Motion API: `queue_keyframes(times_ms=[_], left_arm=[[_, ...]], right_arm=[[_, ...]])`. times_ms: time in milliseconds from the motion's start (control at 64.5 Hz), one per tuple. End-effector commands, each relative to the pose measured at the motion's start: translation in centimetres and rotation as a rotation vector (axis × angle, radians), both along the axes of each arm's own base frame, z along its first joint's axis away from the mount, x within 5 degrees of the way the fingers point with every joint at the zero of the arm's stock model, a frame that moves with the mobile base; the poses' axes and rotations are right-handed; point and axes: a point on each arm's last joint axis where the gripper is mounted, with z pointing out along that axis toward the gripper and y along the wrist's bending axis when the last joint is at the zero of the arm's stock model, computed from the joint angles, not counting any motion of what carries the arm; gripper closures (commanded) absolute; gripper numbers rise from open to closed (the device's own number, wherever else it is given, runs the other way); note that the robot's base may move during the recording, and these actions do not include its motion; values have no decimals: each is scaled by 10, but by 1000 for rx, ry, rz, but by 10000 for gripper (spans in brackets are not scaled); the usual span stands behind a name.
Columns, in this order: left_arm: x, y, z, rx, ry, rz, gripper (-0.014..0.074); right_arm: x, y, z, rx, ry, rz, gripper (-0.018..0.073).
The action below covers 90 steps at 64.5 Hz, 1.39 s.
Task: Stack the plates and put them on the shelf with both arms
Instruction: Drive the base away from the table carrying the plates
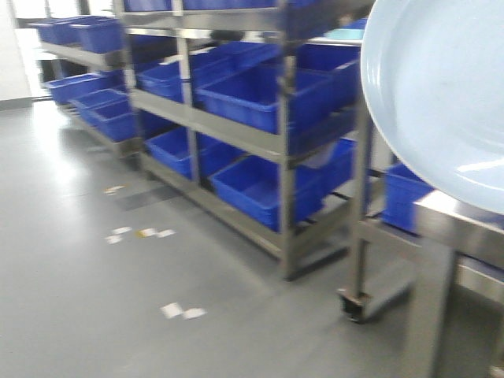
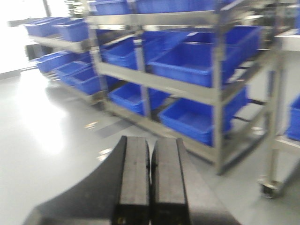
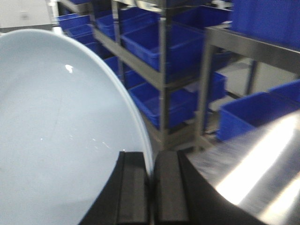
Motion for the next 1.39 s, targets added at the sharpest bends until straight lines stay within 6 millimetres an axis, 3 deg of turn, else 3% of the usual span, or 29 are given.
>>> queue_keyframes(times_ms=[0,1379], left_arm=[[0,1,20,-30,-117,6,514],[0,1,20,-30,-117,6,514]], right_arm=[[1,-1,21,22,-136,-15,503],[1,-1,20,21,-132,-14,503]])
